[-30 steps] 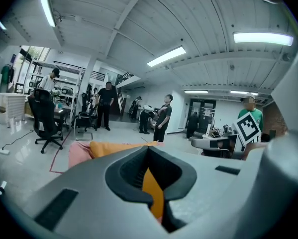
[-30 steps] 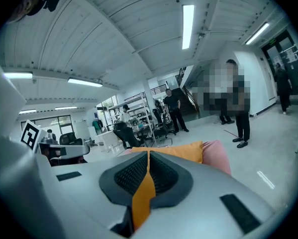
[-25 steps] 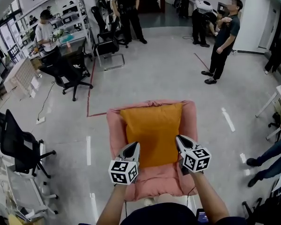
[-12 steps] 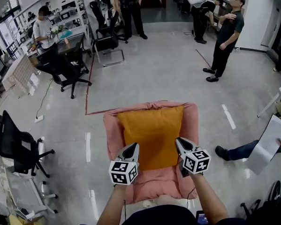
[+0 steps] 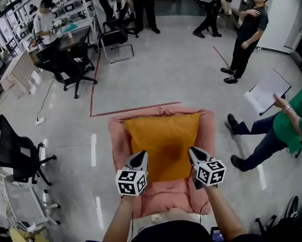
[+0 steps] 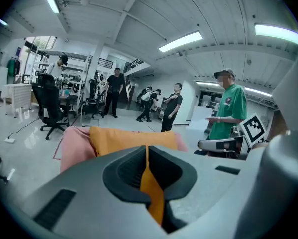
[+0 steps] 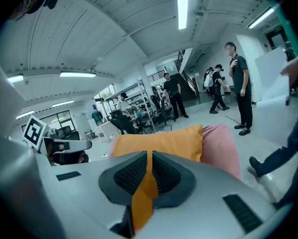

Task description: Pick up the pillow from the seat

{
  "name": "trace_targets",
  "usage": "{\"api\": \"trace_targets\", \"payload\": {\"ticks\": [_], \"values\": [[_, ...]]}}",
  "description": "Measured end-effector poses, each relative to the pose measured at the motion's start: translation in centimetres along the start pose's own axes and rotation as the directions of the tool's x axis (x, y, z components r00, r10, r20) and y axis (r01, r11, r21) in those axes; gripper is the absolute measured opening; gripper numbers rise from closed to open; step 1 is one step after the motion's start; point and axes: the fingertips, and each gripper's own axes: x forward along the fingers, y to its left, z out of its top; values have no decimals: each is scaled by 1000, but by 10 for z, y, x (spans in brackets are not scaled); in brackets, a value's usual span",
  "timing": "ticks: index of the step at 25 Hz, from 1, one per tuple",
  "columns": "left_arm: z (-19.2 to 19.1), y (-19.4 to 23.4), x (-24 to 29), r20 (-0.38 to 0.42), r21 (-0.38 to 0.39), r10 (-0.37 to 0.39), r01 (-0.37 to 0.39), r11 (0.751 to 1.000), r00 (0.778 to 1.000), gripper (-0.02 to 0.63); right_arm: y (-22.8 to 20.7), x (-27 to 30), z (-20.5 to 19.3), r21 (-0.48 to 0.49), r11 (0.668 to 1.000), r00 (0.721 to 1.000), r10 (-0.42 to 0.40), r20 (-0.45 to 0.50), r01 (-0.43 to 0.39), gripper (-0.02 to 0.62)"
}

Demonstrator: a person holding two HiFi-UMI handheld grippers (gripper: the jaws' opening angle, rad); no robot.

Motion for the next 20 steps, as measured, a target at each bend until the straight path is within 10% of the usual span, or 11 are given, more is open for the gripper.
{"api": "trace_targets", "payload": {"ticks": [20], "values": [[-26, 56, 50, -68, -78, 104, -110, 991, 992, 241, -43, 58, -23, 17, 999, 993, -38, -113, 40, 243]]}}
